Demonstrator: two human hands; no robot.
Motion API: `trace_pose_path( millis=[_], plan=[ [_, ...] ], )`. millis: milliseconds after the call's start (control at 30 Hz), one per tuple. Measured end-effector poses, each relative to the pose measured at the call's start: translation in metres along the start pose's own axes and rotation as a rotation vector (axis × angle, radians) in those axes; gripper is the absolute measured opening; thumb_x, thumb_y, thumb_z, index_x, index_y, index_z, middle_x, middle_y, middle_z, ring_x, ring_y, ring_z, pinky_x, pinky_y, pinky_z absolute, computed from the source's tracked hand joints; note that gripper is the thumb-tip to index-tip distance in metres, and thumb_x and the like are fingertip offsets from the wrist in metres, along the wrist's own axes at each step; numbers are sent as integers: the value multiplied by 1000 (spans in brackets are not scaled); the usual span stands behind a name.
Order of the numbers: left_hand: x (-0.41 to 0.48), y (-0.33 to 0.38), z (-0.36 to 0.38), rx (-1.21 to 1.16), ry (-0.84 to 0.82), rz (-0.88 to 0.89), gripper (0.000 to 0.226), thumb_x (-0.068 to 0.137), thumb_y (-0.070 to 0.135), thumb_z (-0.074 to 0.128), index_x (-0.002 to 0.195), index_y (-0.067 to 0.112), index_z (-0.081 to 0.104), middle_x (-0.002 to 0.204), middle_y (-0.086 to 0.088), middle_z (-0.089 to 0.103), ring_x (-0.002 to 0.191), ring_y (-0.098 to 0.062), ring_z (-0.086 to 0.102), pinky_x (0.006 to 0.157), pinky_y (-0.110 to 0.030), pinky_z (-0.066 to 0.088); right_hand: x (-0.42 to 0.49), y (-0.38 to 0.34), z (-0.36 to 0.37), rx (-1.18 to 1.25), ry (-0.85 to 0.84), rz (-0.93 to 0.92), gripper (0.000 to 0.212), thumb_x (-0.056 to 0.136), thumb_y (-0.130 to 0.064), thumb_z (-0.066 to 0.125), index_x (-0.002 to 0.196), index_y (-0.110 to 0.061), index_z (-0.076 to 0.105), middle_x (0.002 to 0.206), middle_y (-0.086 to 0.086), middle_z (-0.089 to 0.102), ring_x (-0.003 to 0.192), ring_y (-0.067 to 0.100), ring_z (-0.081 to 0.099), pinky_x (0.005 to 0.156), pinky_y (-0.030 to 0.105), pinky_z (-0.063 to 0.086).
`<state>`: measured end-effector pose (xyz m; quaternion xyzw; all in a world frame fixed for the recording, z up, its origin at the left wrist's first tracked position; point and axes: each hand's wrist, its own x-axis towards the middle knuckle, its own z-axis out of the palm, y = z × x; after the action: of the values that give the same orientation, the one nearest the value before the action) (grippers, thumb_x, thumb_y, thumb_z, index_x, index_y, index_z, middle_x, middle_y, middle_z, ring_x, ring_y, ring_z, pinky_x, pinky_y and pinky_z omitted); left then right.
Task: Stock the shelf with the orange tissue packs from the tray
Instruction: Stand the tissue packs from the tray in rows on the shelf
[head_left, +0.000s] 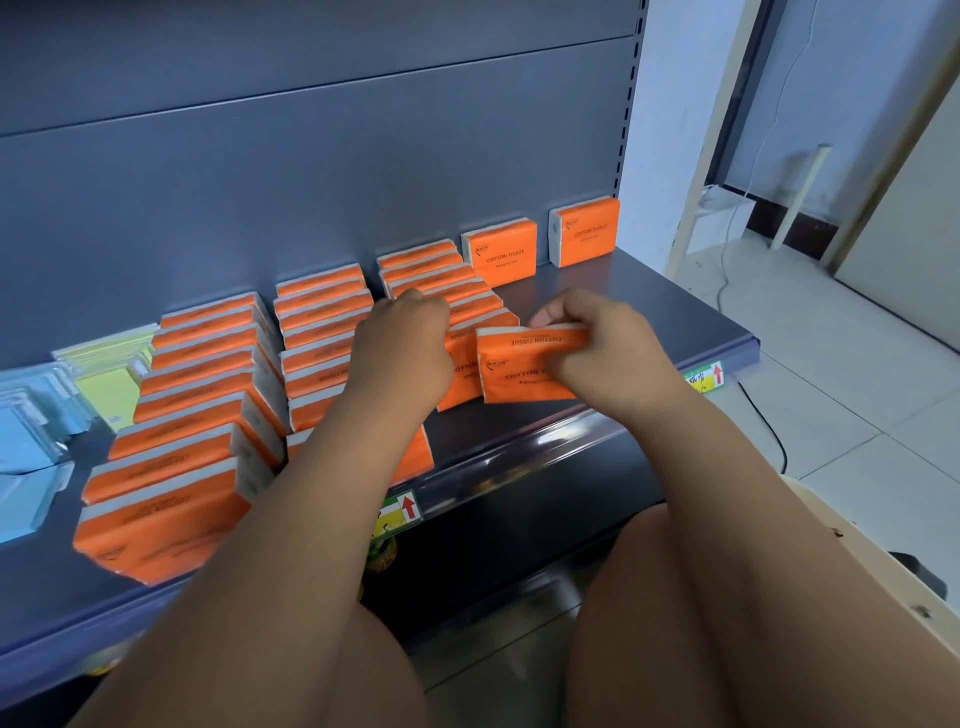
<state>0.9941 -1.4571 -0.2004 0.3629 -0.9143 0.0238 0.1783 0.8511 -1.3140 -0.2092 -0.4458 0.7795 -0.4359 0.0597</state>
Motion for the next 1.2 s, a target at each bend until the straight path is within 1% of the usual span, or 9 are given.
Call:
trace_pose_path(
  millis=[133,233,367,500,600,667,800,1067,1200],
  plan=[
    [0,1,-2,9,2,6,25,81,-1,64,100,14,70,102,-7,62,94,-29,58,74,-41,52,2,1,6,-66,-74,-60,39,73,3,62,93,-28,73,90,-18,68,94,12,65,83,25,53],
    [0,0,-3,4,7,7,29,83,-3,62,105,14,71,106,-8,62,98,-31,58,81,-46,54,6,6,14,-97,-95,-93,44,74,2,66,99,-34,73,105,-8,66,100,14,60,86,24,48],
    [-2,-3,-5,-37,-12,-4,27,86,-3,63,105,14,72,107,-7,64,96,-28,60,82,-44,56,11,8,24,-147,-83,-120,43,76,1,72,108,-28,76,112,-2,54,93,9,53,85,19,44],
    [-7,-3,-12,-87,-66,-12,27,87,1,60,107,14,71,106,-5,64,93,-25,60,81,-44,58,15,6,30,-134,-56,-118,39,75,3,74,102,-25,73,113,-6,46,94,9,51,85,21,45],
    [-11,-3,-17,-162,-109,-26,28,92,11,53,113,19,69,105,-1,64,94,-22,60,80,-44,57,15,4,34,-133,-54,-114,37,72,4,73,99,-20,66,109,-7,42,89,12,52,77,23,46],
    [-13,-2,-18,-178,-94,-28,19,97,28,52,105,22,68,98,3,66,90,-20,61,78,-42,57,15,2,38,-126,-43,-123,37,71,4,72,100,-18,62,108,-6,41,84,15,53,76,27,49],
    [-16,-1,-15,-120,-85,8,34,90,56,60,96,23,67,92,5,63,84,-18,59,73,-41,56,16,-2,46,-105,-21,-140,38,75,-1,70,107,-17,56,112,-2,43,83,21,57,78,38,54],
    [-17,-1,-9,-15,-133,42,52,79,31,83,126,19,61,122,-2,60,113,-27,53,86,-41,53,17,-2,60,-185,-35,-179,46,75,-7,72,117,-17,58,119,3,47,84,29,63,74,45,57],
    [-17,2,-6,33,-102,34,56,80,21,83,129,19,57,126,-3,58,116,-28,51,83,-38,46,19,0,59,-266,-77,-170,59,72,-8,74,127,-19,55,125,4,44,93,30,61,73,41,56]
  ],
)
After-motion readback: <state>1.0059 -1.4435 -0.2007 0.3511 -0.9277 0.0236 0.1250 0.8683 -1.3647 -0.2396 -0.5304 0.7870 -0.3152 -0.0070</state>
